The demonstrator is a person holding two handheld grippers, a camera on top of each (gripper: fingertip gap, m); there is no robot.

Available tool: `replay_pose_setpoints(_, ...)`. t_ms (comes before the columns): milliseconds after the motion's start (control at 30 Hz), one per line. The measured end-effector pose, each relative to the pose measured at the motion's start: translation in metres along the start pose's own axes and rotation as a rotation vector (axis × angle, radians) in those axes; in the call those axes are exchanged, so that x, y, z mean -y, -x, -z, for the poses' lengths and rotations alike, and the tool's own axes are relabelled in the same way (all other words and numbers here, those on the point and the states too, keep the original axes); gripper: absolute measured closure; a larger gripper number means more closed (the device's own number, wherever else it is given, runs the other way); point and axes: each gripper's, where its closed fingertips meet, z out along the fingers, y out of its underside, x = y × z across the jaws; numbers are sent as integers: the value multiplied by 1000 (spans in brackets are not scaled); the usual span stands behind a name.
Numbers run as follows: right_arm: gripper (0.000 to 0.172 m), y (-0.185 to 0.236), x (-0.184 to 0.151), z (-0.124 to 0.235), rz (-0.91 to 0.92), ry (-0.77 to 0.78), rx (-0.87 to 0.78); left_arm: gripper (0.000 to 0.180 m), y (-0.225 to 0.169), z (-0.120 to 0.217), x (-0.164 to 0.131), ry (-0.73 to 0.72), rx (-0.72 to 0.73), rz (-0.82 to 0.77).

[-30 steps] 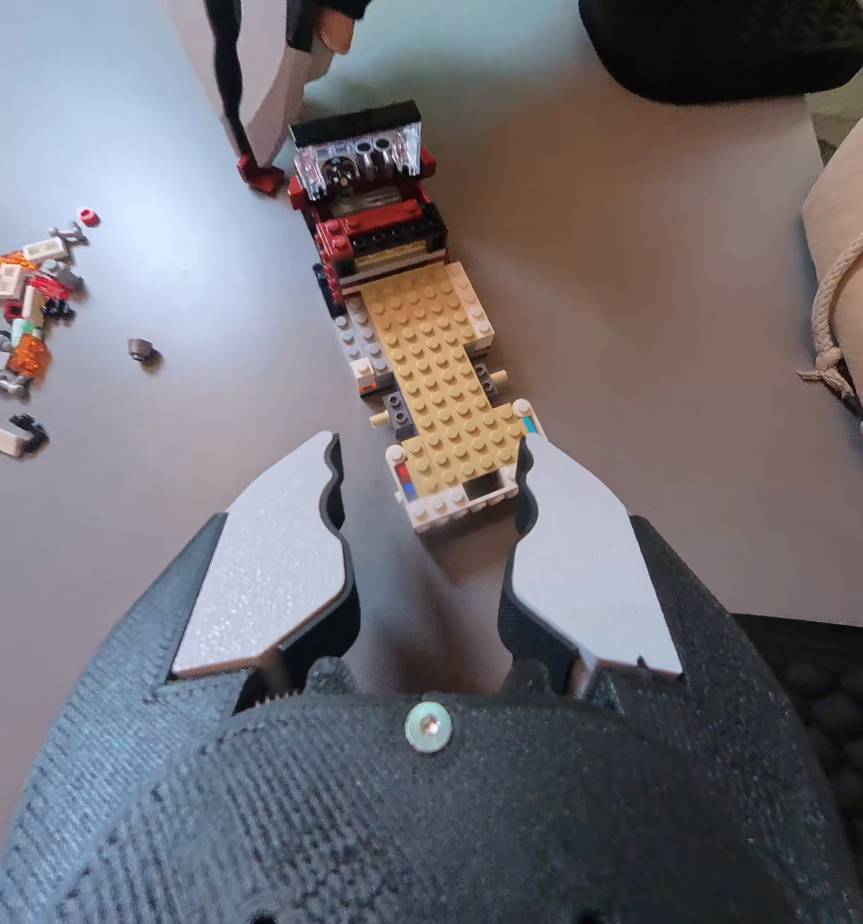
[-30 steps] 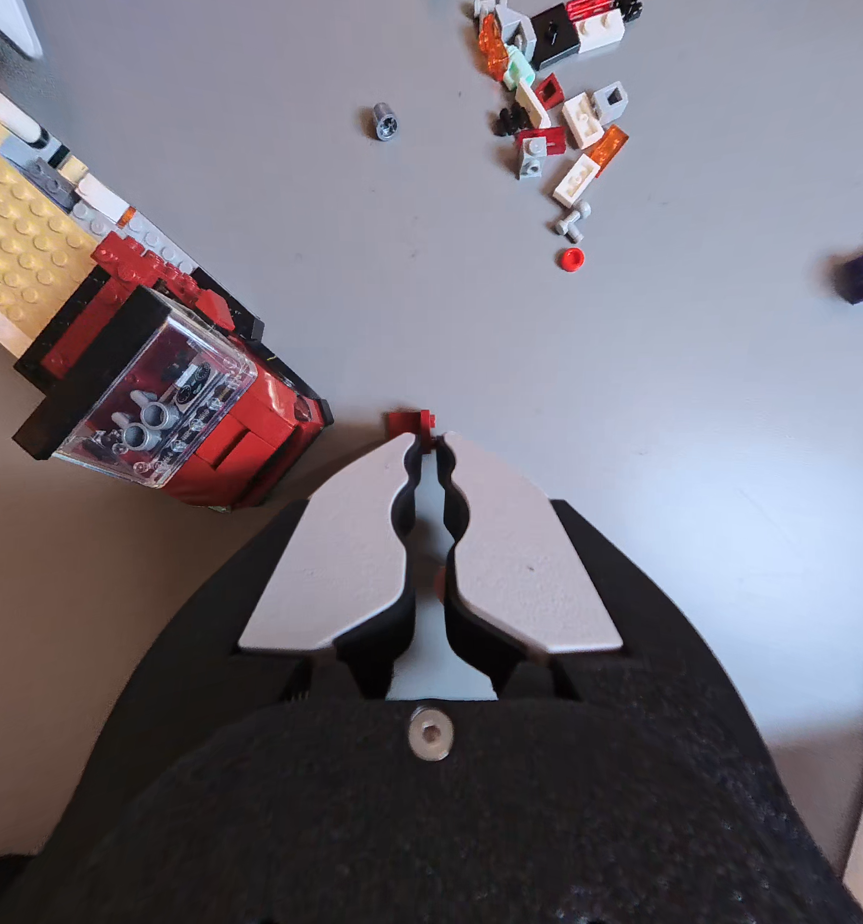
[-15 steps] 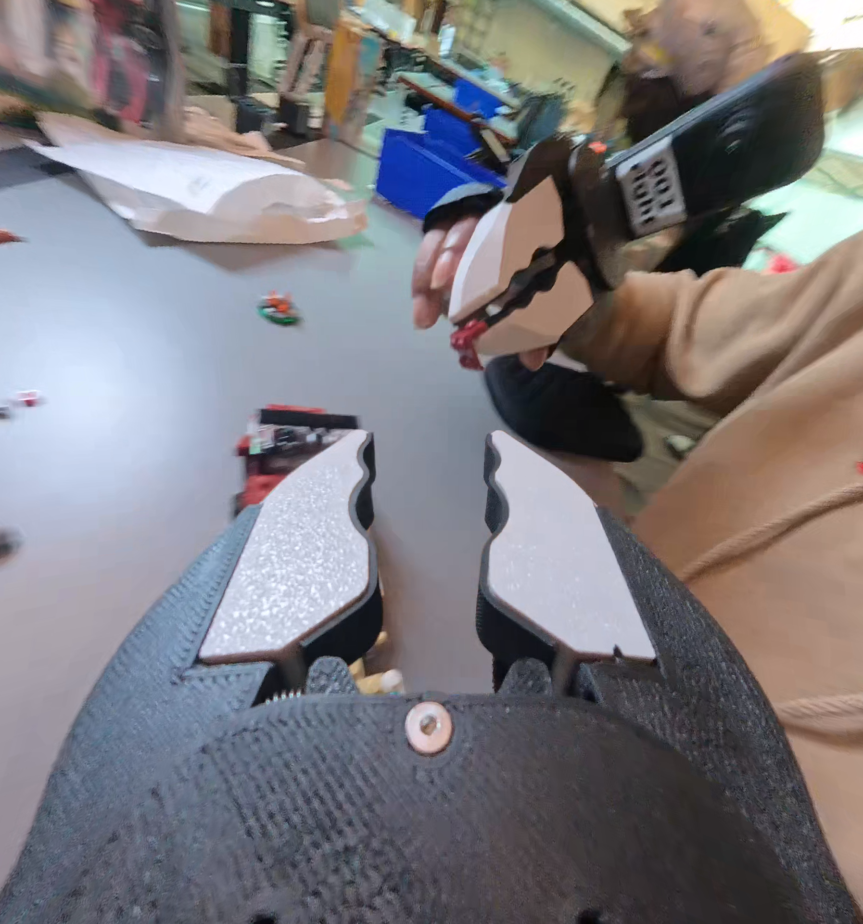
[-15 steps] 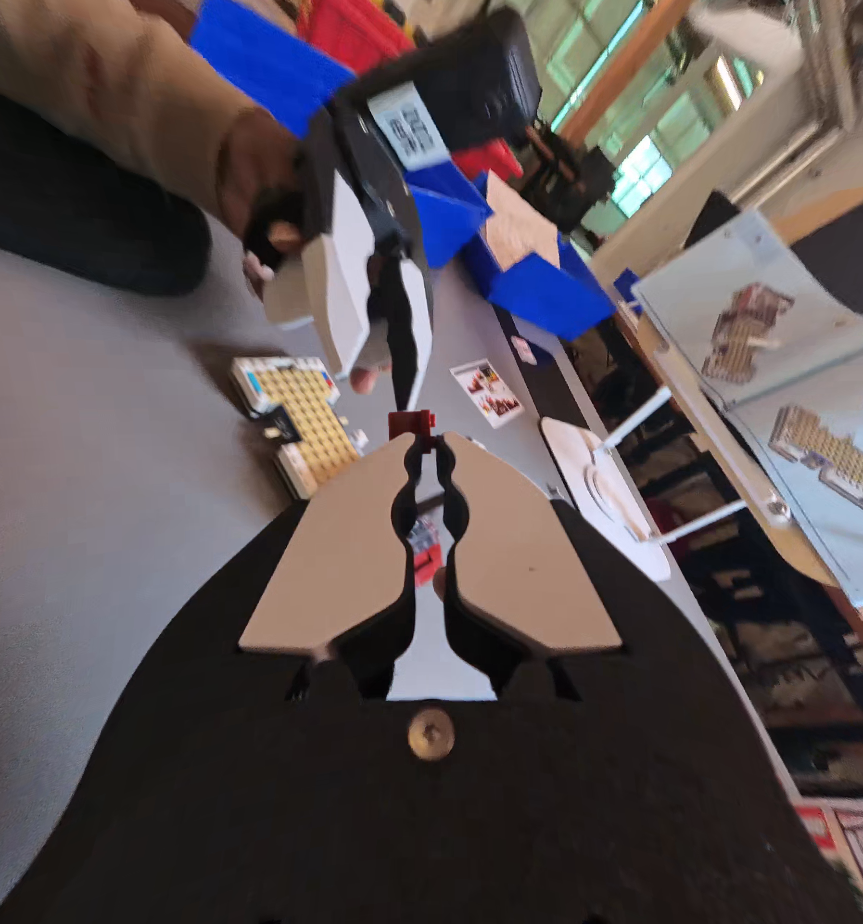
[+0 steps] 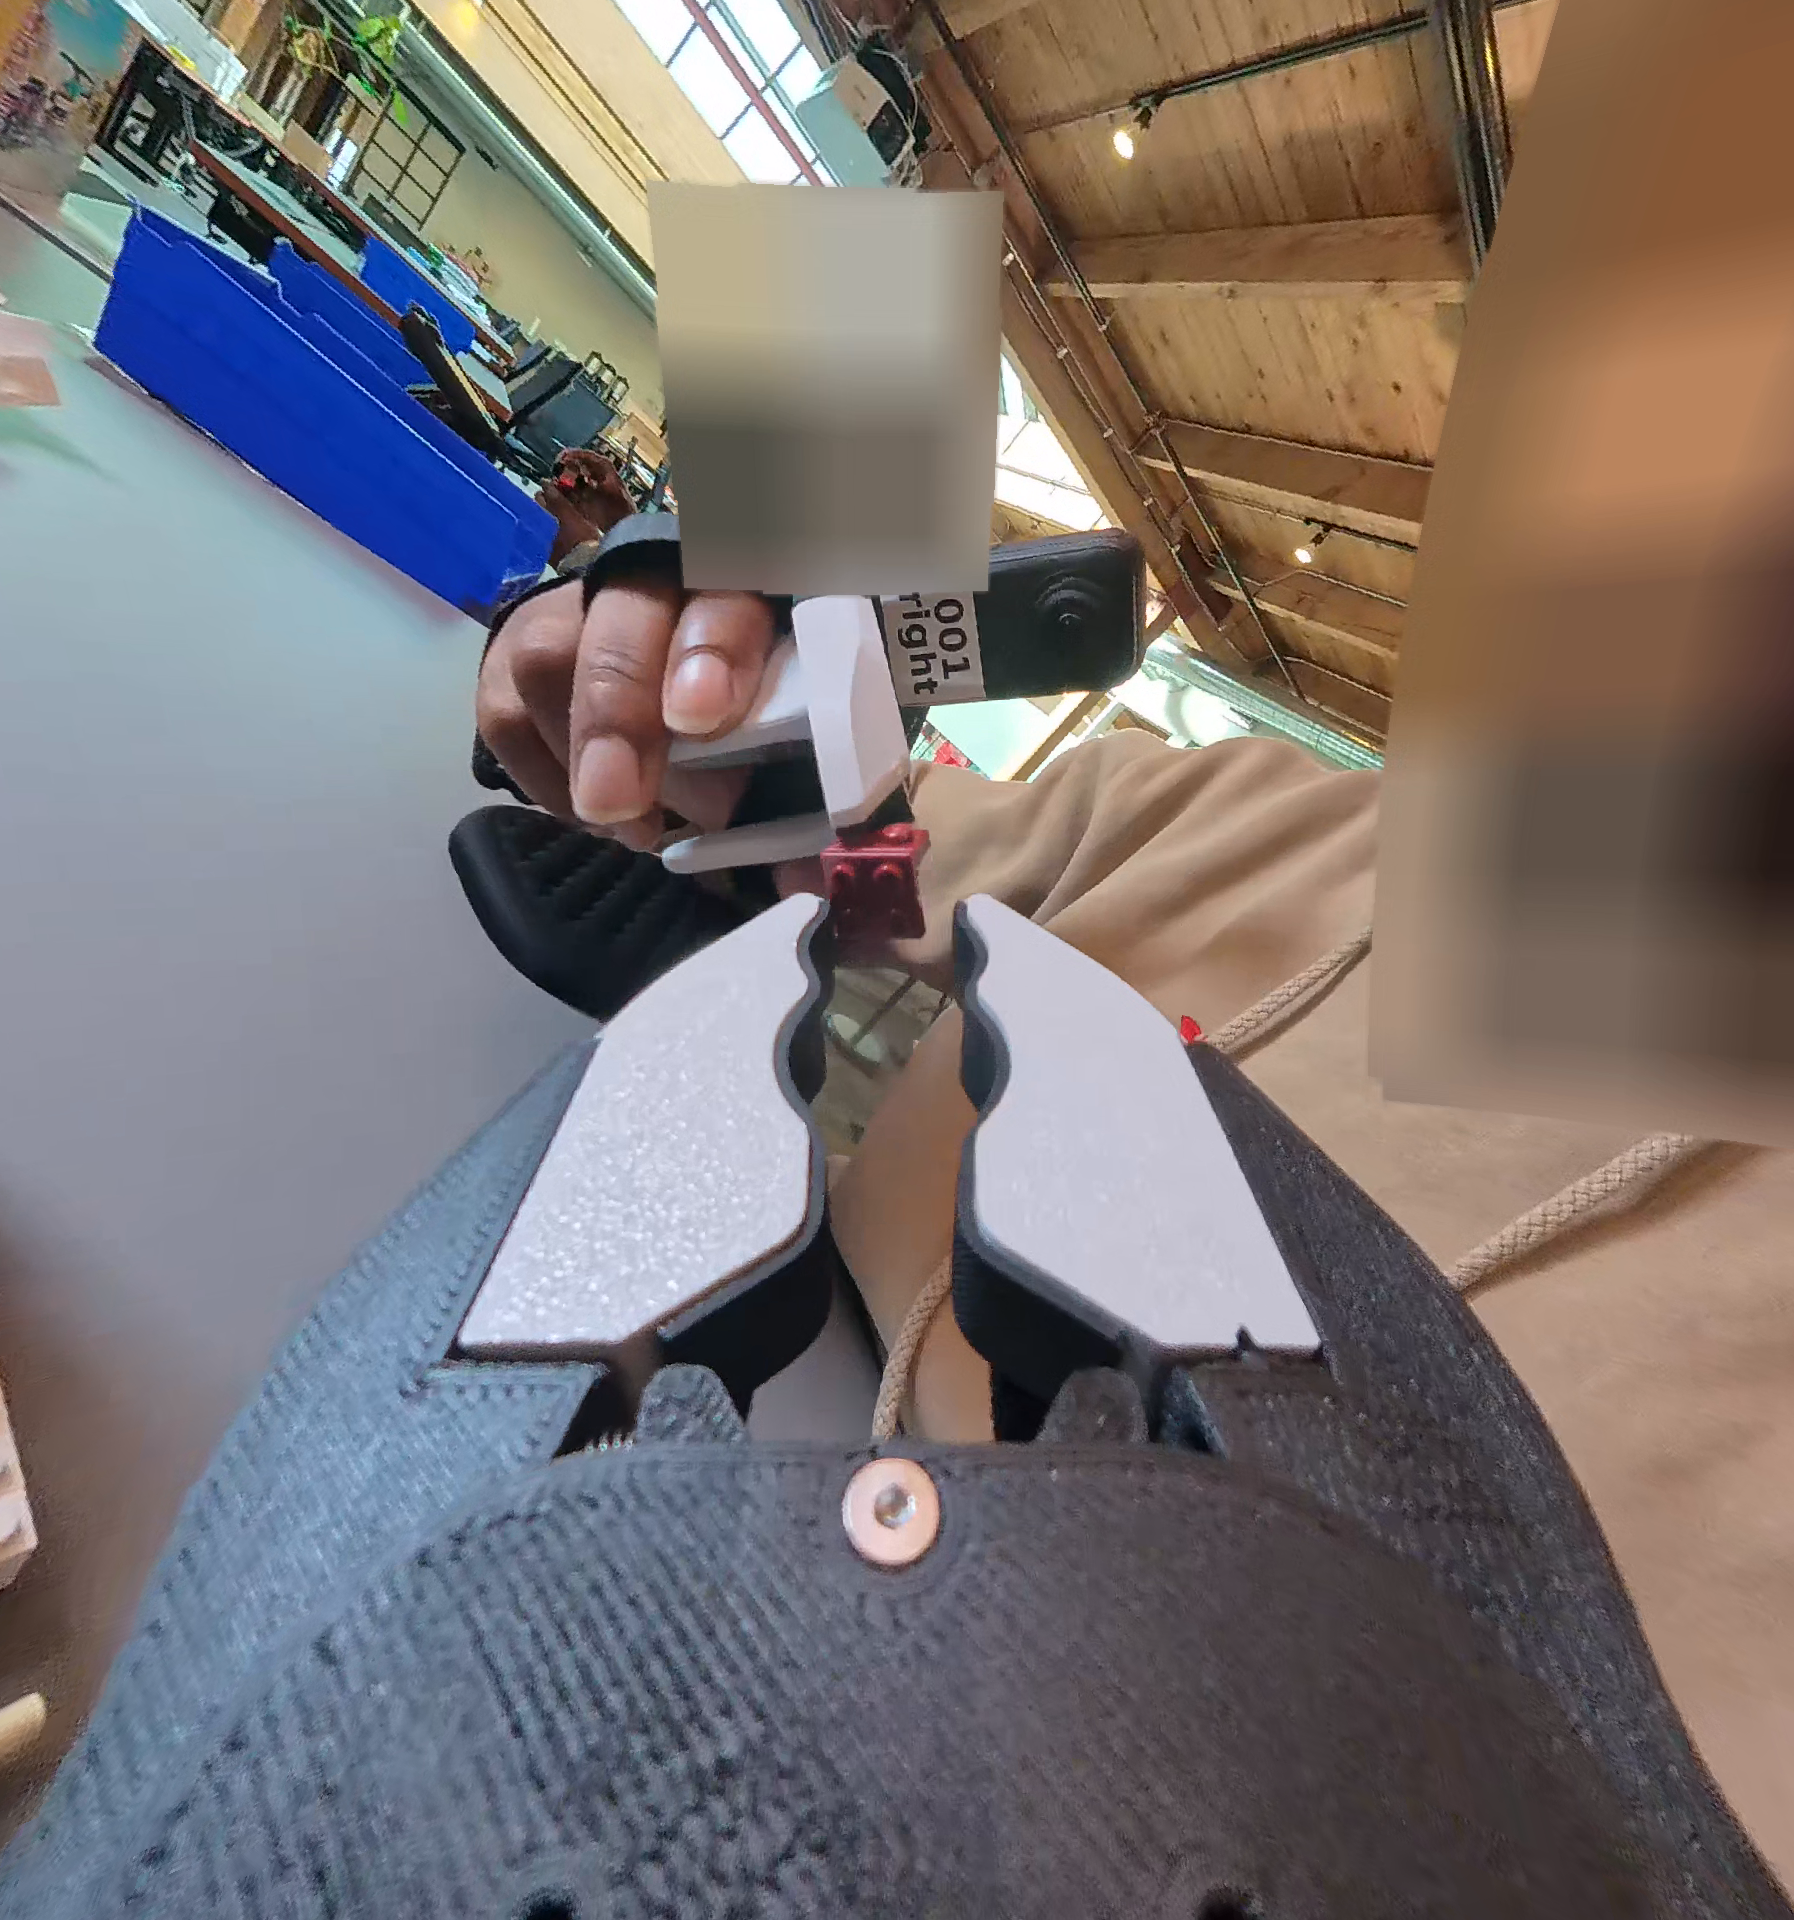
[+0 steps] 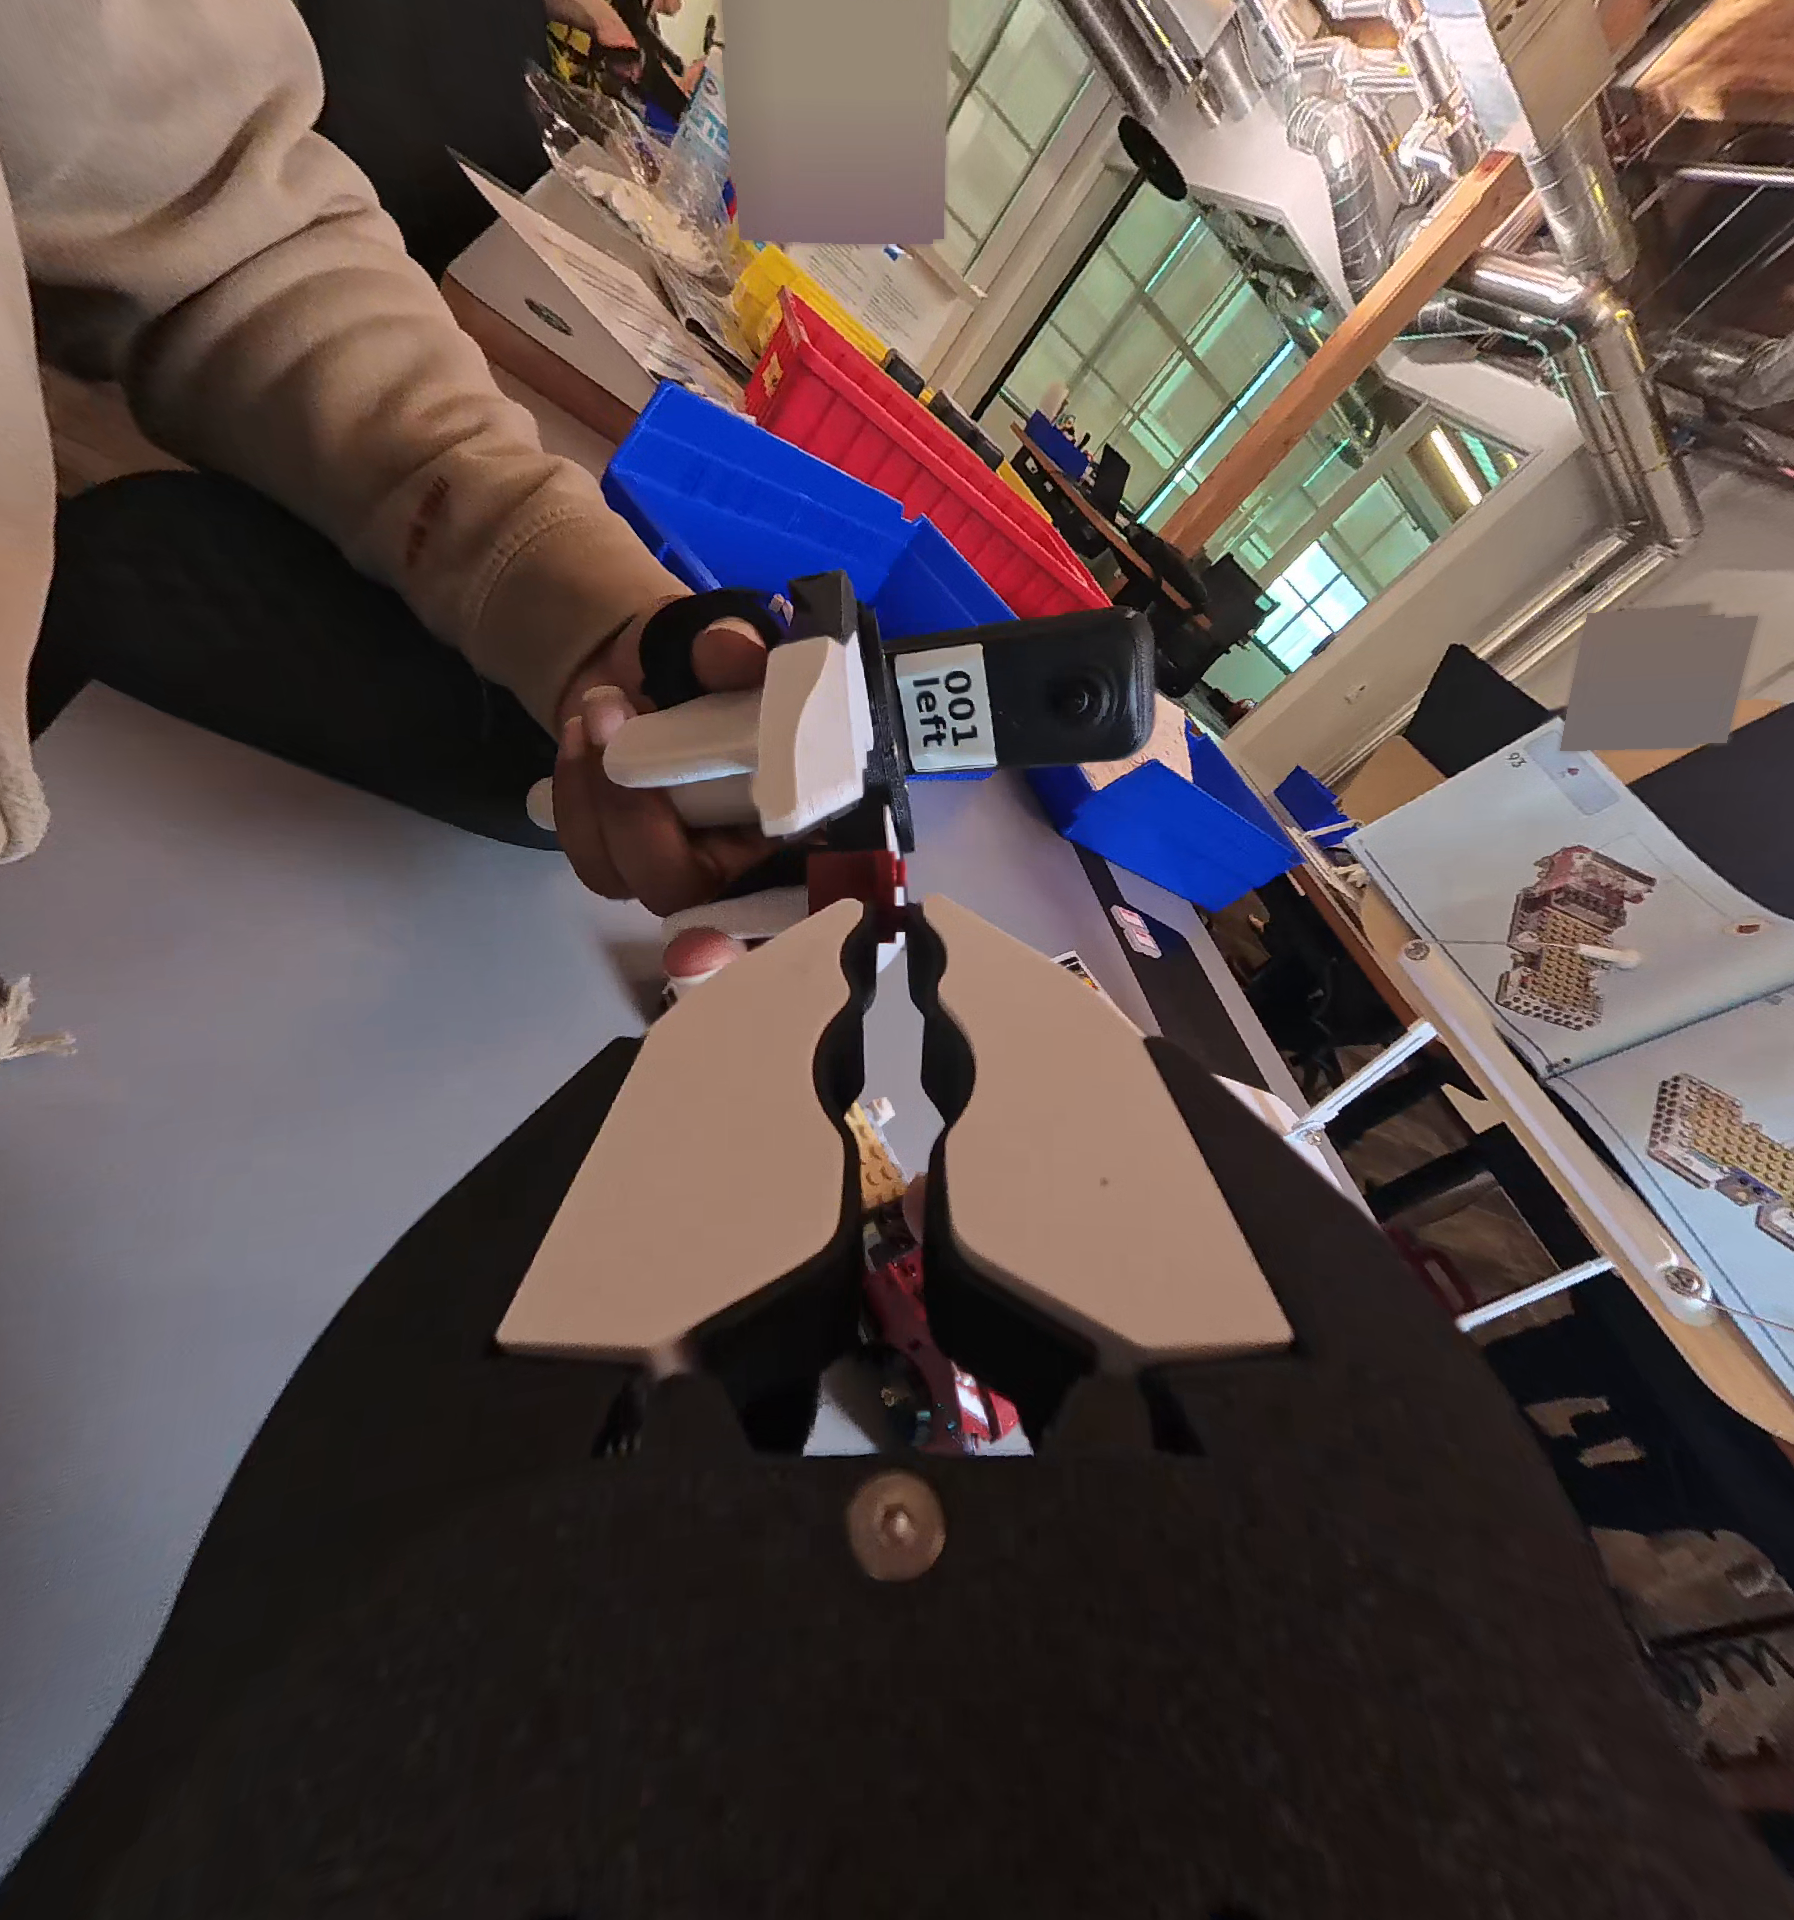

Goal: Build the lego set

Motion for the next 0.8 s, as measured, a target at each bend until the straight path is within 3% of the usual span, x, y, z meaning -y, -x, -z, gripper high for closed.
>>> replay_pose_setpoints(200,166,-1,0,1,6,-18,-22,165,2,1,1,-13,18,14)
replay_pose_setpoints(300,166,-5,-7,1,-23,21,-37,165,12,4,4,-11,117,-48)
replay_pose_setpoints(400,160,-8,-15,1,-178,49,-16,165,26,10,7,18,298,-203)
replay_pose_setpoints(633,144,-9,-30,-2,-773,132,109,165,59,30,11,205,789,-710)
replay_pose_setpoints(800,143,-5,-46,-12,-925,219,129,165,64,34,11,279,927,-895)
